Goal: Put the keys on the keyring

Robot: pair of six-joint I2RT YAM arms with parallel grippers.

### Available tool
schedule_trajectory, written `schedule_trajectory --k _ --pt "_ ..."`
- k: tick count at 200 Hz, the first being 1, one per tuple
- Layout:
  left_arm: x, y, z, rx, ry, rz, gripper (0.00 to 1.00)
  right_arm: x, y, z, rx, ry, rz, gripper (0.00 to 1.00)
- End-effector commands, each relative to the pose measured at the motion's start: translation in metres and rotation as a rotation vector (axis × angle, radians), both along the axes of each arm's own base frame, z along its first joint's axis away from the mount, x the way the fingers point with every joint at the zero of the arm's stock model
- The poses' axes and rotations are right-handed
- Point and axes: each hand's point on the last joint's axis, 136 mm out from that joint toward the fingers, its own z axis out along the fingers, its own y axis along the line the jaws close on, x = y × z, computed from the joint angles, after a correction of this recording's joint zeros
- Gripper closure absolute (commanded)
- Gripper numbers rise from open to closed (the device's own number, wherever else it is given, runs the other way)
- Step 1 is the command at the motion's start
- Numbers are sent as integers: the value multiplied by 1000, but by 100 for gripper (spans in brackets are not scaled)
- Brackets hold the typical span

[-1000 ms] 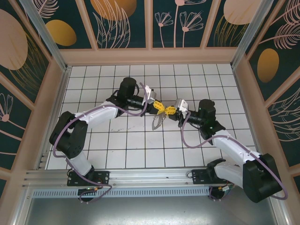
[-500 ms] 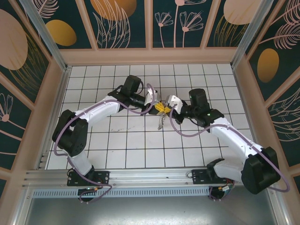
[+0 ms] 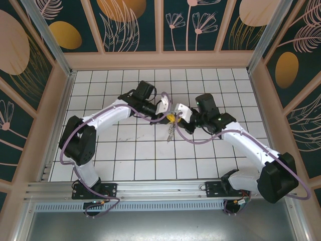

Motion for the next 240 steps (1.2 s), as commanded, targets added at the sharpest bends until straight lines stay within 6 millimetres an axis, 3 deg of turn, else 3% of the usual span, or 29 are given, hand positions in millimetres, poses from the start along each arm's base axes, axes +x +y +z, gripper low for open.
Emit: schedule_trajectory --k 1,14,33,61,97,149,190,240 --pt "-18 -2 11 -76 59 -29 100 13 7 28 96 -131 4 96" --pt "-23 -3 34 -179 61 -35 100 11 4 29 161 -137 6 88" --pt "-30 -4 60 -291 65 -70 100 6 -1 34 263 -164 14 86" --pt "-40 -3 76 -357 92 -136 100 -6 -3 49 413 -232 55 82" --pt "-41 -3 75 -352 94 -144 100 -11 -3 49 461 -223 65 83" --pt "-22 -5 58 -293 42 -18 100 -6 -4 39 407 -171 39 83" --pt "-18 -5 60 -291 29 10 100 -3 -4 29 357 -114 12 83" --pt "-8 -2 47 -234 4 94 100 -1 -10 34 330 -156 -53 73"
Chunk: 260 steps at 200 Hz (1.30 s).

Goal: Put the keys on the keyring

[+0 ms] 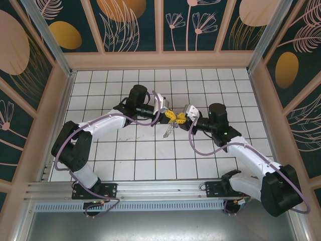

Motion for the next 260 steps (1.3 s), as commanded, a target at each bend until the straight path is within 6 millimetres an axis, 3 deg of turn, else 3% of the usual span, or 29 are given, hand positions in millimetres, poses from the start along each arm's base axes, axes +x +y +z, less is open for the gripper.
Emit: schedule_trajectory --k 1,50,81,103,128,155,200,226,241,260 --pt "-3 0 17 -15 -76 15 100 2 -4 14 -9 -42 -42 73" --pt "0 4 8 28 -106 43 100 0 -15 23 -36 -90 -89 71" --pt "-1 5 5 40 -112 32 100 0 -11 24 -40 -82 -66 79" --pt "2 6 1 63 -115 44 100 6 -8 25 -43 -79 -72 81" --pt "17 11 -18 166 -114 129 100 21 -13 28 -44 -86 -161 80" --pt "29 24 -52 351 -104 190 100 38 -32 26 -46 -97 -316 78" --pt "17 38 -93 577 -97 80 100 57 -69 12 38 31 -568 77" --pt "12 20 -107 645 -86 -3 100 71 -103 -2 120 155 -777 77" --pt "3 1 -121 674 -88 -64 100 77 -123 -9 170 233 -896 77" --pt "-3 -28 -124 637 -71 -113 100 80 -148 -18 229 322 -1016 77"
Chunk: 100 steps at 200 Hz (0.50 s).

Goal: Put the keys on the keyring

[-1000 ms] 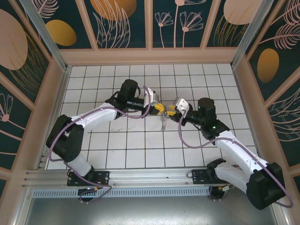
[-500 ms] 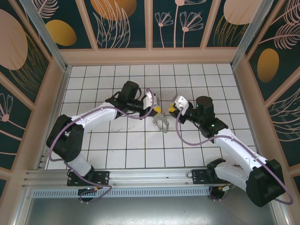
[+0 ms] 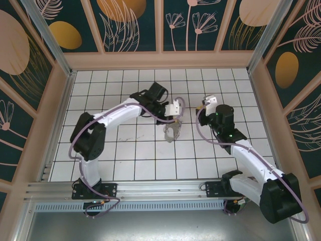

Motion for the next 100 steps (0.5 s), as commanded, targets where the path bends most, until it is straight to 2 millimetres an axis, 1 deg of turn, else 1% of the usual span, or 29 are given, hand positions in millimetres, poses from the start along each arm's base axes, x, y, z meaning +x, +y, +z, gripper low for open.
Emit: schedule_trajectory --k 1,21,37,55,62,72,87,93,99,100 --pt "-31 -9 -41 116 114 -84 100 6 -38 -7 149 81 -238 77" --pt "-36 -34 -41 61 148 -106 100 6 -66 -20 207 155 -373 77" --pt "-45 -43 -48 64 167 -136 100 4 -81 -32 261 226 -429 78" --pt "-52 -40 -56 84 180 -139 100 2 -75 -39 334 298 -378 78" --pt "-54 -38 -56 82 182 -134 100 2 -71 -40 352 320 -354 77" --pt "-55 -34 -52 65 175 -113 85 1 -63 -42 364 343 -310 76" --pt "-59 -32 -35 -3 166 -83 75 2 -58 -45 369 362 -282 72" --pt "-58 -31 -26 -46 163 -56 68 3 -59 -46 366 364 -284 70" --pt "-55 -32 -12 -107 147 -30 62 5 -62 -46 358 361 -302 69" --pt "-55 -31 -12 -111 149 -26 61 6 -63 -46 357 360 -305 69"
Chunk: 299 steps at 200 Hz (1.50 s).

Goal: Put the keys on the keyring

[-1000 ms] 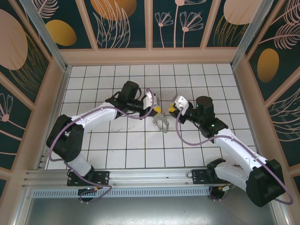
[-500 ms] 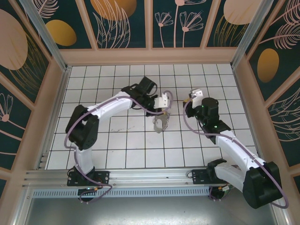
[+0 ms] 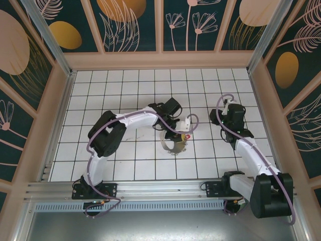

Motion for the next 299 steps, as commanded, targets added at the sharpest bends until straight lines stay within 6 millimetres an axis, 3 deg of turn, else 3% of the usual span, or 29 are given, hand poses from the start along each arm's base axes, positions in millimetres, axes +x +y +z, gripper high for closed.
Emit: schedule_trajectory --k 1,23,49,53,55,57,60,83,105,125,140,154,175,192,225,238,255,264,274,299 --pt "3 -4 57 -200 -26 81 60 3 8 5 59 22 26 69" --pt "13 13 94 -342 -26 186 50 10 -15 18 -6 -37 -90 63" --pt "49 53 130 -479 -107 419 45 15 -46 41 -117 -167 -228 56" --pt "54 61 130 -491 -123 463 34 15 -51 44 -136 -186 -252 54" --pt "56 67 131 -497 -132 485 16 15 -53 46 -144 -194 -260 53" --pt "58 71 133 -508 -142 505 6 15 -55 47 -155 -203 -270 52" --pt "63 78 135 -523 -158 539 2 15 -59 49 -171 -213 -283 51" --pt "97 138 149 -619 -250 835 1 18 -82 55 -309 -296 -357 49" --pt "124 209 152 -660 -364 1137 1 24 -89 37 -418 -329 -317 49" --pt "137 276 152 -657 -461 1396 1 32 -89 17 -406 -330 -280 49" --pt "142 328 137 -549 -536 1622 1 36 -86 10 -396 -365 -265 50" --pt "138 359 120 -413 -632 1726 1 39 -79 9 -407 -411 -221 50" --pt "131 378 97 -335 -675 1764 1 48 -67 -8 -373 -391 -143 50" --pt "132 384 81 -337 -656 1753 1 46 -57 -9 -338 -467 -109 47" --pt "130 383 88 -525 -669 1684 1 38 -51 -17 -330 -498 -74 39" --pt "130 386 88 -529 -705 1675 1 28 -55 -12 -340 -546 -118 36" --pt "131 386 88 -543 -719 1646 1 32 -53 -14 -344 -528 -105 34" --pt "130 389 87 -558 -714 1653 1 37 -57 -17 -340 -503 -124 28" --pt "128 393 87 -579 -701 1659 1 40 -62 -19 -330 -486 -148 2" --pt "121 397 88 -646 -683 1631 1 41 -66 -20 -326 -474 -161 1"
